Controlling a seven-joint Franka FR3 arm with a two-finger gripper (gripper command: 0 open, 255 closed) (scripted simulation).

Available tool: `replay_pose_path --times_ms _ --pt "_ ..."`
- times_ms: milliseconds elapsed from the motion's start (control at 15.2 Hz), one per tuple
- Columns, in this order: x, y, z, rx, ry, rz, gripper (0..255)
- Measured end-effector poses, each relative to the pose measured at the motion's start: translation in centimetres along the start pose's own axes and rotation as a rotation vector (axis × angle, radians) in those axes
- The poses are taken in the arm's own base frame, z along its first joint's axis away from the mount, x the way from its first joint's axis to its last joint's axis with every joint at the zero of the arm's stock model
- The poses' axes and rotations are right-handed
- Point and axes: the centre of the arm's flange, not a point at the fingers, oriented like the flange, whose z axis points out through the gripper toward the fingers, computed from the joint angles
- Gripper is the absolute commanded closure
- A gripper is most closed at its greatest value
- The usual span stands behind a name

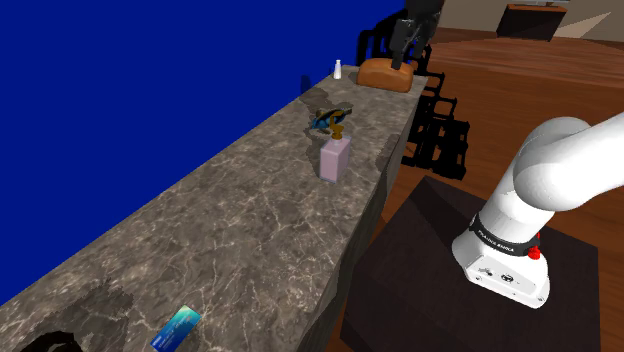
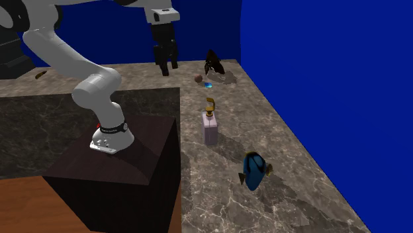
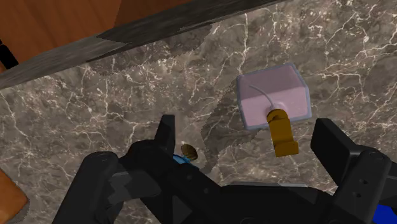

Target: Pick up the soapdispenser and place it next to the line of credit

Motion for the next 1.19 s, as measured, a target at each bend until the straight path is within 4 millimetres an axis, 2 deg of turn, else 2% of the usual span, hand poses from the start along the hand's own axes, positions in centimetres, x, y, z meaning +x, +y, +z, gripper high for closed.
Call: replay_pose_path --times_ms 132,330,792,1188 --pt "0.5 -0.2 0.5 0.004 -0.006 0.002 0" --pt "3.3 -1.2 2.4 0.027 -0.036 0.013 0" --pt "10.0 -3.9 8.6 0.089 -0.121 0.042 0" --pt "15.7 -6.6 14.7 0.142 -0.193 0.068 0"
